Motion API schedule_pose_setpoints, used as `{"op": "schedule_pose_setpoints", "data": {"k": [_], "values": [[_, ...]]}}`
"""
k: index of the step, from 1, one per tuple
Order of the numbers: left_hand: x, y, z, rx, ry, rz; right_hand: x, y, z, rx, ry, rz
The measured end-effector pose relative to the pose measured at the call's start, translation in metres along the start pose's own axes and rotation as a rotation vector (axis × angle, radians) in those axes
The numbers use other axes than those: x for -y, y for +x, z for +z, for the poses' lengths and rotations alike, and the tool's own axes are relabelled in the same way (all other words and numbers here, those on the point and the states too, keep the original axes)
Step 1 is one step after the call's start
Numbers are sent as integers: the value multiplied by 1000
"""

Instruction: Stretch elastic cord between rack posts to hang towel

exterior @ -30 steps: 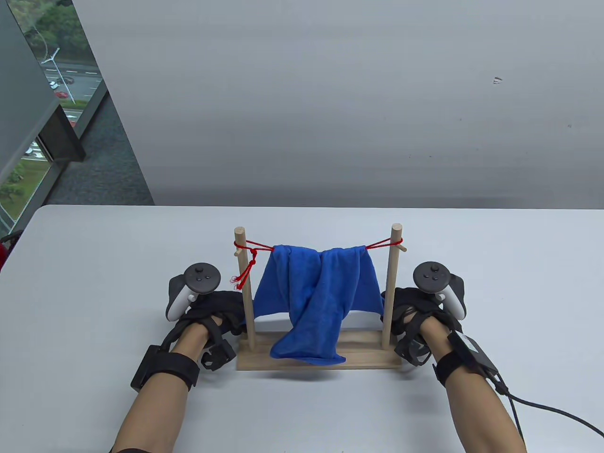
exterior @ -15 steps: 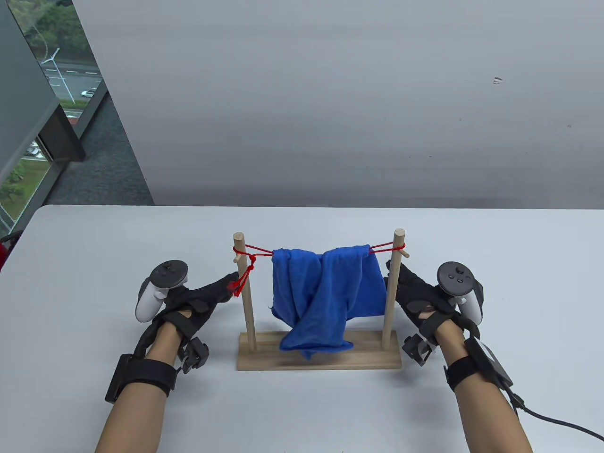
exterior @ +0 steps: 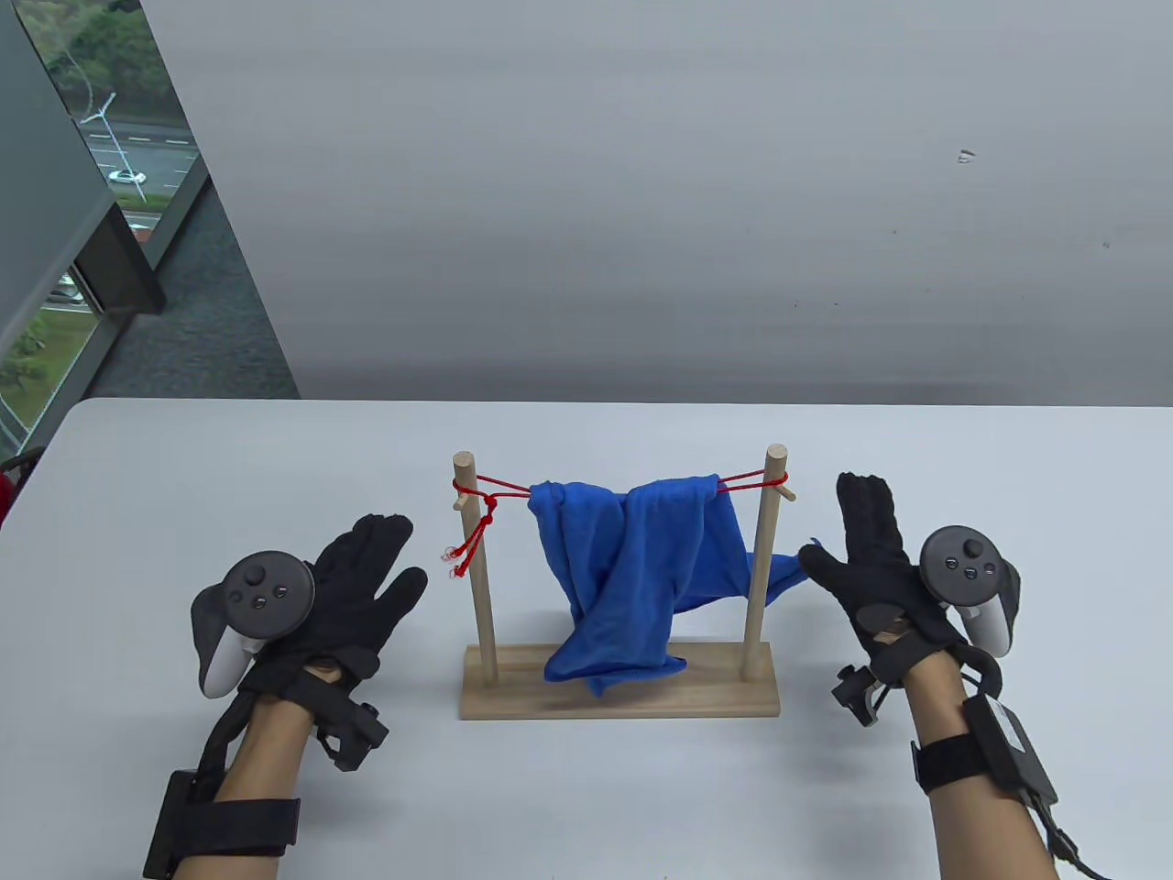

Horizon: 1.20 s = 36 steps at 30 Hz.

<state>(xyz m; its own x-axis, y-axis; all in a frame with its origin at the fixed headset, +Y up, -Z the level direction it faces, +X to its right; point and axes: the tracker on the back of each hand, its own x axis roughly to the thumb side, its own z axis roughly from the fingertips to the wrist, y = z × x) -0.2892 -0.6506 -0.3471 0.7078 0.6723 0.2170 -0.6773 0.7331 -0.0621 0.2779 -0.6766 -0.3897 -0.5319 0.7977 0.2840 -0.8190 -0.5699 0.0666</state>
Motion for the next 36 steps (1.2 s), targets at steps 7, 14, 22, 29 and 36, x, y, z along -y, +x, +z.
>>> {"op": "schedule_pose_setpoints", "data": {"k": [7, 14, 22, 29, 36], "values": [[1, 8, 31, -6, 72, -189, 15, 21, 26, 58, -42, 153], [14, 5, 49, -21, 129, -307, 17, 25, 59, 63, -52, 352], [21, 0, 59, -62, 151, -407, 5, 30, 76, 29, -62, 695], [26, 1, 60, -99, 142, -486, -13, 23, 82, -76, -50, 910], [28, -2, 60, -142, 122, -542, -29, 21, 75, -187, -38, 1033]]}}
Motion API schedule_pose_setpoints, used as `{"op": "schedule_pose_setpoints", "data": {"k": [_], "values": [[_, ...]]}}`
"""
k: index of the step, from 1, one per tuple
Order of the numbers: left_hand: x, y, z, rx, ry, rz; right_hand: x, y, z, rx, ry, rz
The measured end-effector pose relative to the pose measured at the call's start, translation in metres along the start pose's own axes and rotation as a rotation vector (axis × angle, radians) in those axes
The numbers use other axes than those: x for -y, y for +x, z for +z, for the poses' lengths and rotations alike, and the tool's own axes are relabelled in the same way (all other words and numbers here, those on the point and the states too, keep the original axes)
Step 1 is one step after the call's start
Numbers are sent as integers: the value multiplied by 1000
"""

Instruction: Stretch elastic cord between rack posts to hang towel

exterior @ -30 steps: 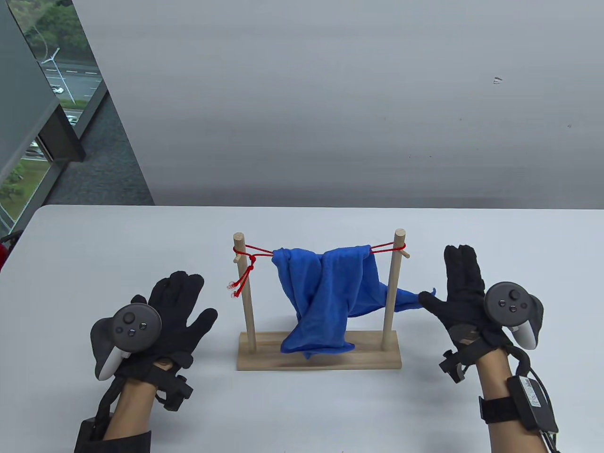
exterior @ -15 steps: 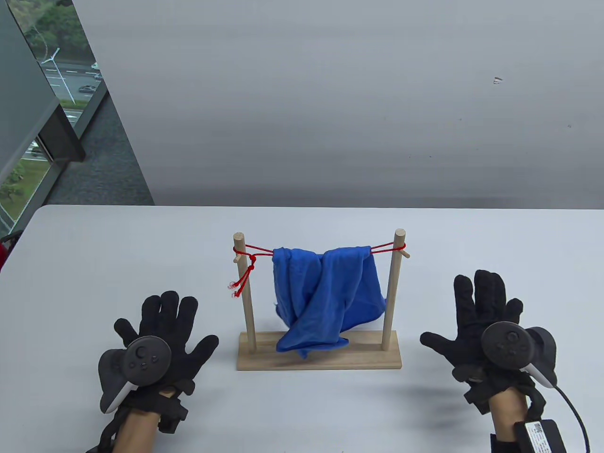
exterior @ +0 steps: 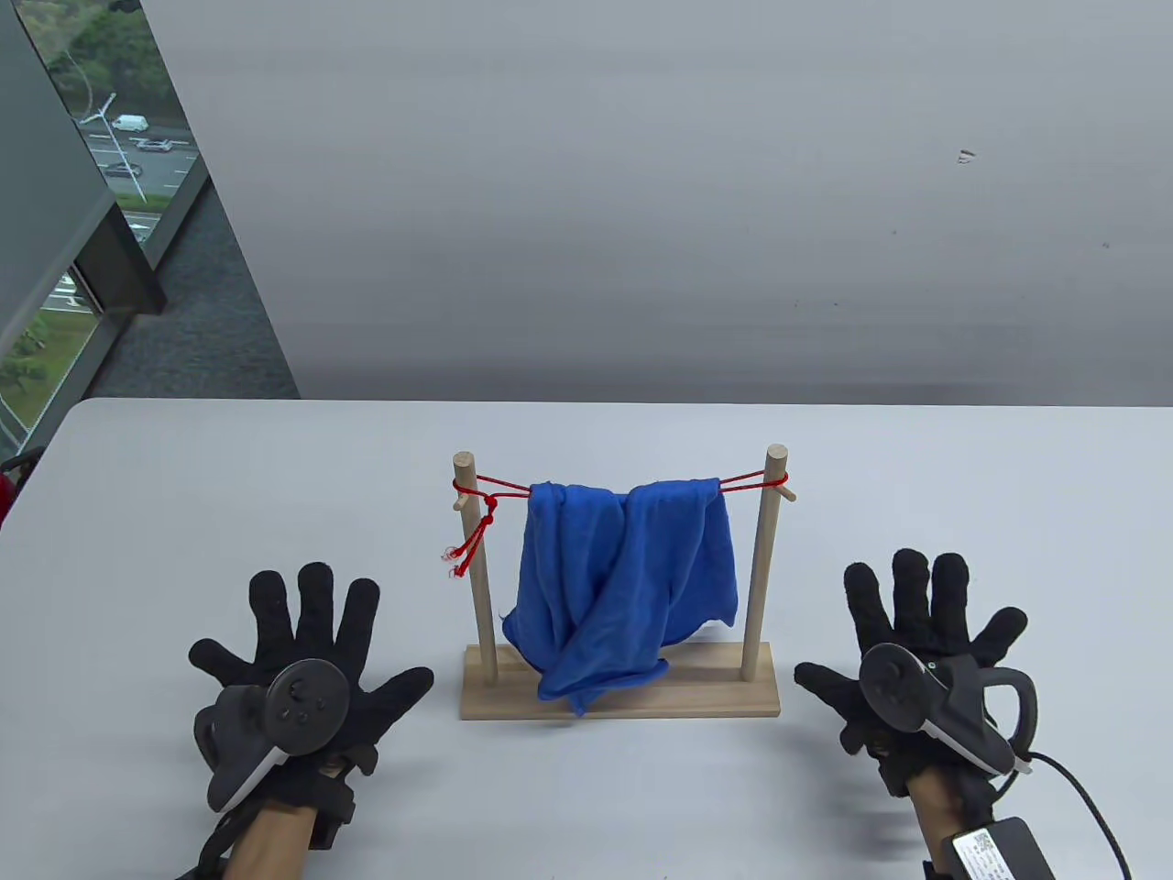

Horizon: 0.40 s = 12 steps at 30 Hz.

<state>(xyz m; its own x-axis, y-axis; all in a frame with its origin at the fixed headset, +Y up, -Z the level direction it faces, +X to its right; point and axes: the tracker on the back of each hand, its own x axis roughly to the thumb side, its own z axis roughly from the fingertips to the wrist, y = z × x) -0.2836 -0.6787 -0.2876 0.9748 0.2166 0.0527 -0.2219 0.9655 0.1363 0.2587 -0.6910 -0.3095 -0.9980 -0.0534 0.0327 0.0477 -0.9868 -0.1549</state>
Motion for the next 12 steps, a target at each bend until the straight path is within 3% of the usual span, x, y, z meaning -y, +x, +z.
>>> {"op": "schedule_pose_setpoints", "data": {"k": [10, 12], "values": [[11, -6, -3, -19, -49, 42, -8, -5, -2, -24, 40, -17], [16, -4, -4, -70, -61, 36, -9, -6, -3, -15, 44, -32]]}}
